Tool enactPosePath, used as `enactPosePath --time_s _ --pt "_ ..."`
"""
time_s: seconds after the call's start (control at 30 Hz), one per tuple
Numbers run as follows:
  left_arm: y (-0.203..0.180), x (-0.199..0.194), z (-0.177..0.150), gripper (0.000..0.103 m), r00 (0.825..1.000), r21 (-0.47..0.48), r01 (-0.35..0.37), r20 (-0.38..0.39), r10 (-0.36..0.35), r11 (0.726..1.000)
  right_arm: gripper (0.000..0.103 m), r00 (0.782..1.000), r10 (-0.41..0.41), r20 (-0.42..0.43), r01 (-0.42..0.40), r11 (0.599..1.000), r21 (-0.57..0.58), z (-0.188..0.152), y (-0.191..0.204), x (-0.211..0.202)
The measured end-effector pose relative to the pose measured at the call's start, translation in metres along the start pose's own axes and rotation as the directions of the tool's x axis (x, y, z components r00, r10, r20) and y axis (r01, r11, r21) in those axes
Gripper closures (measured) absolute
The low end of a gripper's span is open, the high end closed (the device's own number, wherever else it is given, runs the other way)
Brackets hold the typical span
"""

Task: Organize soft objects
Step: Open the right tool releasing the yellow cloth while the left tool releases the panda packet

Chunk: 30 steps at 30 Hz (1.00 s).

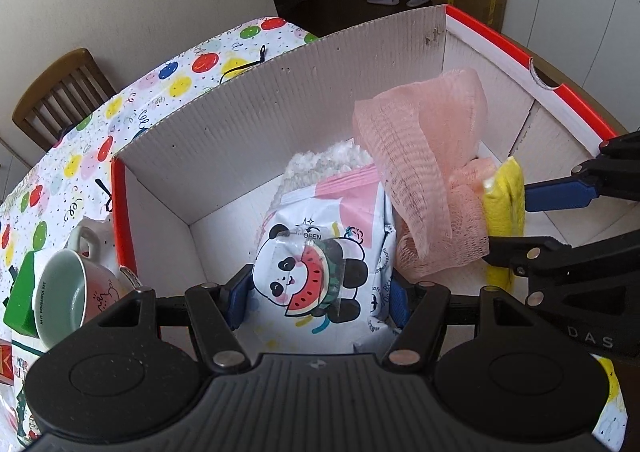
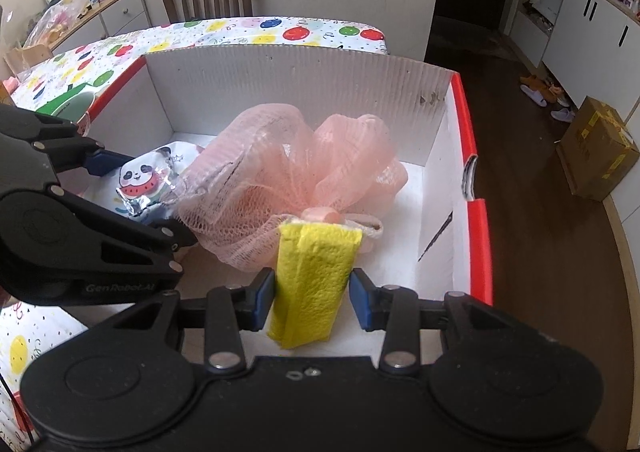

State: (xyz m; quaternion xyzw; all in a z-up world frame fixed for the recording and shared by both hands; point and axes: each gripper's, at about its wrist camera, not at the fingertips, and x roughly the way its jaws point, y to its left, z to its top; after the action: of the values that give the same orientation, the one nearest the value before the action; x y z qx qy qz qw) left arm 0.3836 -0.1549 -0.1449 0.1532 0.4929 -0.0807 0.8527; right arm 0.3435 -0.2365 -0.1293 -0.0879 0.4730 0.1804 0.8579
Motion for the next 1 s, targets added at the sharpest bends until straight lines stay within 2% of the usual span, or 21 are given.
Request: enactPosePath --time_s 0.17,0.5,0.63,0.77,1.0 --pt "-0.002 0.002 0.001 0.037 1.000 0.000 0.000 -0.001 0.000 1.000 0.064 1.000 0.008 -0.003 -0.008 1.000 0.009 0.000 -0.002 -0.001" --pt "-0.007 -0.007 -0.005 0.029 1.000 0.013 -0.002 0.018 0.002 1.000 0.062 1.000 0.020 0.024 -0.020 0.999 0.026 -0.004 -0.003 -0.012" --pt "-0.005 -0.015 -0.006 0.027 0.999 0.002 0.003 0.042 -0.003 1.000 0.059 0.999 0.018 0.046 -0.019 0.999 0.027 -0.005 -0.004 -0.021" --pt "-0.004 -0.025 -0.009 0.027 0.997 -0.008 0.010 0.070 -0.009 1.000 0.051 0.997 0.013 0.072 -0.016 0.999 0.039 -0.006 -0.005 -0.031" --pt "-0.001 -0.050 -0.016 0.027 0.992 -0.033 0.015 0.125 -0.011 0.999 0.048 0.993 0.022 0.114 -0.028 0.998 0.054 -0.009 -0.005 -0.051"
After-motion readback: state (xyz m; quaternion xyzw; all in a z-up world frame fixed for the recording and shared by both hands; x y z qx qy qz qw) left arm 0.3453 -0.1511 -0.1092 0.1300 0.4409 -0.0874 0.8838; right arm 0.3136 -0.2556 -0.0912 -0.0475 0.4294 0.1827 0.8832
